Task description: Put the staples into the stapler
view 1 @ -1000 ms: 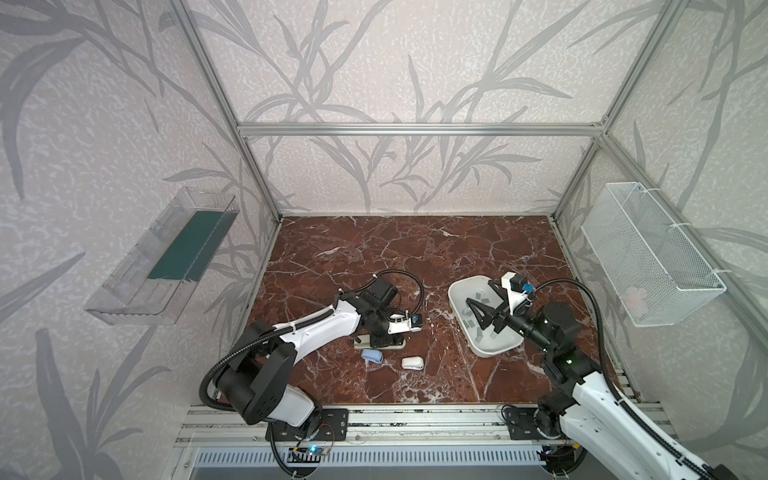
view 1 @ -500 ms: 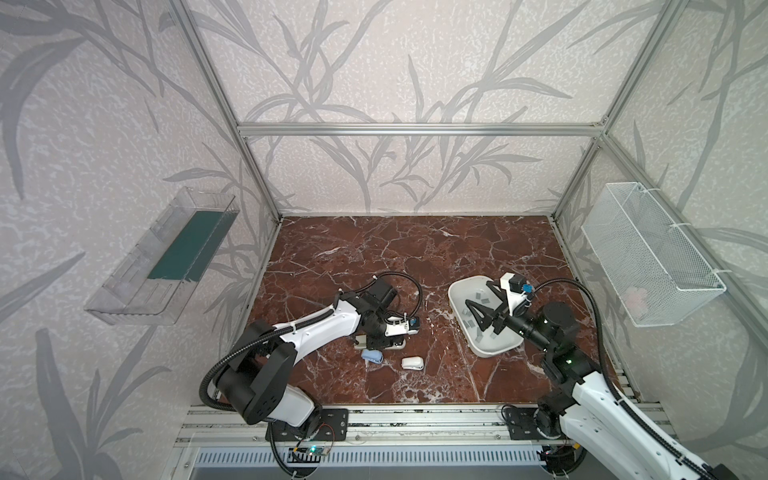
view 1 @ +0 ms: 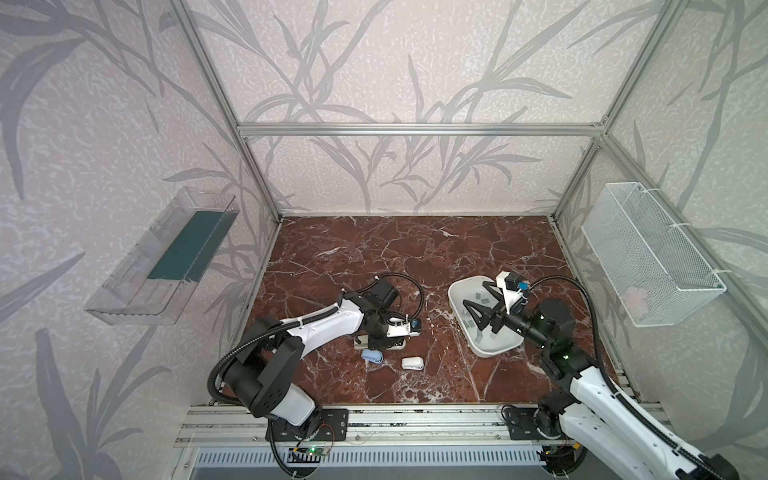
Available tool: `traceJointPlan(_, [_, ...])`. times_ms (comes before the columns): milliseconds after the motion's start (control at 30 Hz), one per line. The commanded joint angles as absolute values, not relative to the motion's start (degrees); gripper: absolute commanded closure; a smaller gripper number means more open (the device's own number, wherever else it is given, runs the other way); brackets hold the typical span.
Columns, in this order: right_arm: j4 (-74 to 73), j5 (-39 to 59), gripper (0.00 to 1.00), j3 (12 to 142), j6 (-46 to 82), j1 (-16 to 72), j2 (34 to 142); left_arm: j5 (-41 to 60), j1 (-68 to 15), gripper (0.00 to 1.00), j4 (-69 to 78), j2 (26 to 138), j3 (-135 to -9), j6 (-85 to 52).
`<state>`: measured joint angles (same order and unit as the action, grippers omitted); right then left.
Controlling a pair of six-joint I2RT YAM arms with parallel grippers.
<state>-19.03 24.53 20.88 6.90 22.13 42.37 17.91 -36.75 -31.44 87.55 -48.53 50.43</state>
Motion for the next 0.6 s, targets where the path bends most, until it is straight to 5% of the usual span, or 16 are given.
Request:
traceJointPlan(0, [-19.87, 25.72, 0.11, 23.29, 6.74, 22.32, 42.79, 19.68, -36.59, 0.88, -32.75, 87.28, -50.25, 52.95])
traceJointPlan(133, [-21.03, 27.84, 0.15, 23.36, 6.51, 22.41, 44.09, 20.82, -36.05, 1.00, -32.33, 82.99, -49.72, 53.99])
traceJointPlan(400, [-31.89, 35.28, 0.29, 20.90, 2.35, 24.57, 48.82, 21.23, -35.44, 1.00, -10.89, 77.32, -46.39, 55.54])
traceJointPlan(567, [-21.99, 36.04, 0.49, 26.69, -8.16, 32.65, 53.72, 22.30, -35.04, 1.00, -8.88, 85.84, -52.28, 54.10])
